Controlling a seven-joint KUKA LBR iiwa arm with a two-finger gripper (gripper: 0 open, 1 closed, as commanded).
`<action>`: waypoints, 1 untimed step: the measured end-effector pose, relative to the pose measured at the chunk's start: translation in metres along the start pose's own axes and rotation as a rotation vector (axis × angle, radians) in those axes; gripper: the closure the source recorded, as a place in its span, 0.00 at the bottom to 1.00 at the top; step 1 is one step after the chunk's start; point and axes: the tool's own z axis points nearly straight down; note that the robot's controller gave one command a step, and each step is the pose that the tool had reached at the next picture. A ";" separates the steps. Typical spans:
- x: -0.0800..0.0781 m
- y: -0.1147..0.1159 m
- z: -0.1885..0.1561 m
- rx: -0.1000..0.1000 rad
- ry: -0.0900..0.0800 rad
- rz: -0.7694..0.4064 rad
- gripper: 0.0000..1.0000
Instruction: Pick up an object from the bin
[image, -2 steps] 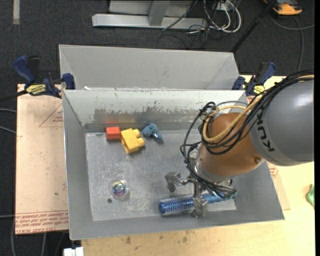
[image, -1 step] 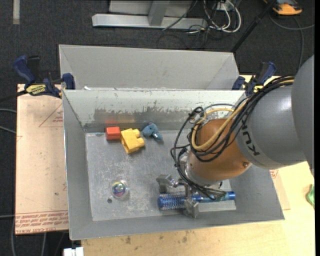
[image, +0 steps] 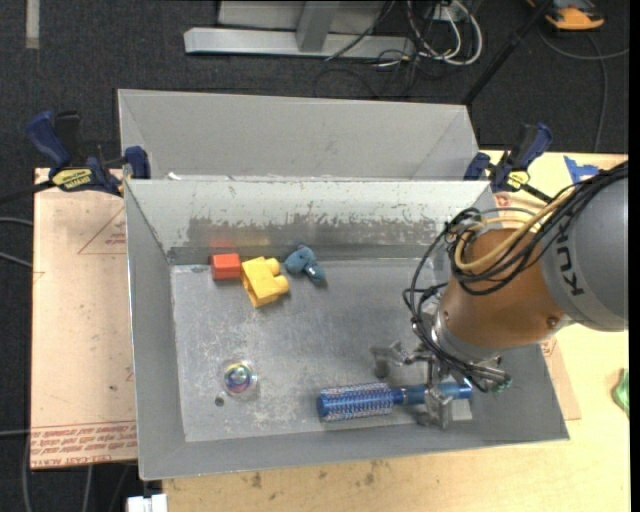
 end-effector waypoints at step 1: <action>-0.001 0.005 0.001 -0.007 0.006 -0.009 1.00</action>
Offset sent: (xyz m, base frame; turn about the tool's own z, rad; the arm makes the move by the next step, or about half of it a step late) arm 0.0000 0.0000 0.0000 0.0000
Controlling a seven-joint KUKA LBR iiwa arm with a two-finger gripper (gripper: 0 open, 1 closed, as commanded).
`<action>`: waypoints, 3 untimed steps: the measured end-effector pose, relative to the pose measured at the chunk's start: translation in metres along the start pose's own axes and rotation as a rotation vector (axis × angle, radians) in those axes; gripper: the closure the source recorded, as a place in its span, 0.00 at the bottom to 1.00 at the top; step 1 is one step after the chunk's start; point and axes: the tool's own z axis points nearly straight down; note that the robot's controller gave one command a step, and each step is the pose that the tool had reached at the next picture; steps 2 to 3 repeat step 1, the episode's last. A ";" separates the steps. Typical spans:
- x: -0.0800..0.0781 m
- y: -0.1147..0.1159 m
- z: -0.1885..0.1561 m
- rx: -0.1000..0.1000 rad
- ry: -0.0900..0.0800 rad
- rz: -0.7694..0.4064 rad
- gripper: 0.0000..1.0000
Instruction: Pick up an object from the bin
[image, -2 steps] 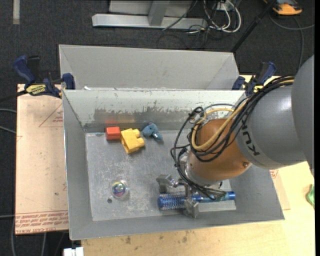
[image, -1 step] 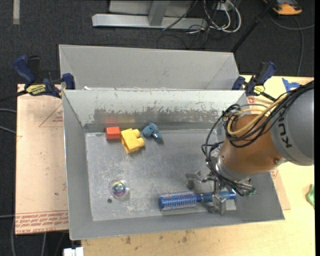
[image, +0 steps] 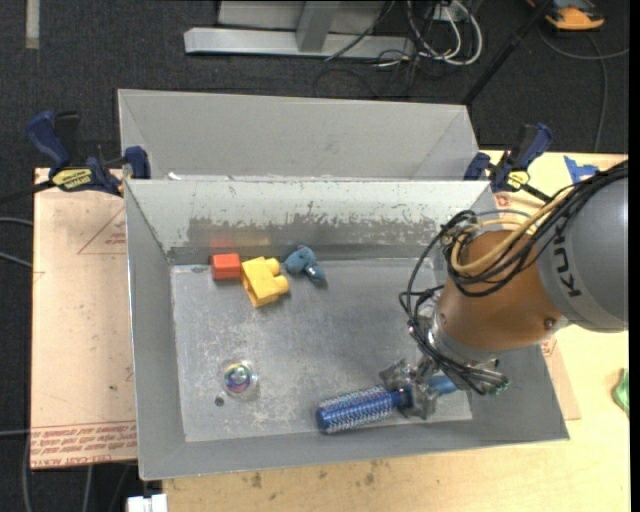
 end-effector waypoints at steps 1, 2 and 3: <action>-0.002 -0.001 -0.130 0.005 -0.006 0.003 1.00; -0.002 -0.001 -0.130 0.005 -0.006 0.003 1.00; -0.002 -0.001 -0.130 0.005 -0.006 0.003 1.00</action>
Offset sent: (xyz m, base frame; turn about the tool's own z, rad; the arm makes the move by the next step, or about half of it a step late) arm 0.0000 0.0001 0.1263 0.0000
